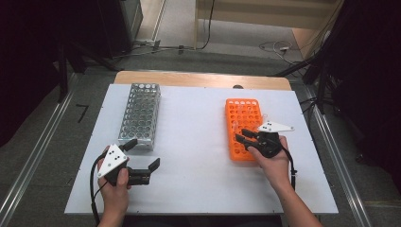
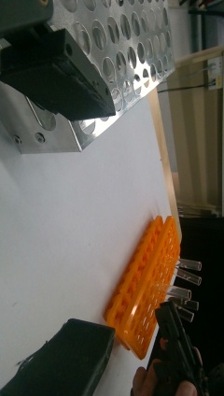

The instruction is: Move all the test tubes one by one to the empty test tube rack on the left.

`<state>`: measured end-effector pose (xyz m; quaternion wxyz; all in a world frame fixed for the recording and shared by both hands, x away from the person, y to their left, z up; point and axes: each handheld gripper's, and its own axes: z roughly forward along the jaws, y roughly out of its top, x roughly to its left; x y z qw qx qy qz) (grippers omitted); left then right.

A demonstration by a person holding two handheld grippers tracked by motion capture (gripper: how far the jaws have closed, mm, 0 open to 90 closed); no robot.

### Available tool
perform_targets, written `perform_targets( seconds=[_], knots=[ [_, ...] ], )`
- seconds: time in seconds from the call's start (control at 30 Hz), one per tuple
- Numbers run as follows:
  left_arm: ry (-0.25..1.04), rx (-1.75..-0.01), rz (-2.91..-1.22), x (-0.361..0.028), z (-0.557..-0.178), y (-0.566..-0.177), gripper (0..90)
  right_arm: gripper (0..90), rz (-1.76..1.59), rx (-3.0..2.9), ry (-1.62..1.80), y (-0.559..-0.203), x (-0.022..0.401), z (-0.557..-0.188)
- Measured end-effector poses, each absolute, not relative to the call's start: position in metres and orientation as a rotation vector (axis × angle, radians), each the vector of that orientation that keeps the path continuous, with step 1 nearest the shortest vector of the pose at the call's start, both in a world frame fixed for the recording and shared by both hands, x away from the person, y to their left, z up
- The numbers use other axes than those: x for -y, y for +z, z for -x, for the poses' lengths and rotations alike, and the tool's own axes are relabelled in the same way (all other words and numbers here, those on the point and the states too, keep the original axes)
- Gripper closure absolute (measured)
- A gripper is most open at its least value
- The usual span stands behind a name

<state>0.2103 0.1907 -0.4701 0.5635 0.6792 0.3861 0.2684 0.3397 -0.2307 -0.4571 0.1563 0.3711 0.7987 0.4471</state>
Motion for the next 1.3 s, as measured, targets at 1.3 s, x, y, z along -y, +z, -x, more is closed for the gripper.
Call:
perform_targets(
  seconds=[1.3],
  knots=[
    [0.610,-0.894,-1.602,-0.187,-0.208,-0.467,0.0,74.3,-1.063,-2.150,1.173,-0.450,0.208,-0.341]
  ],
)
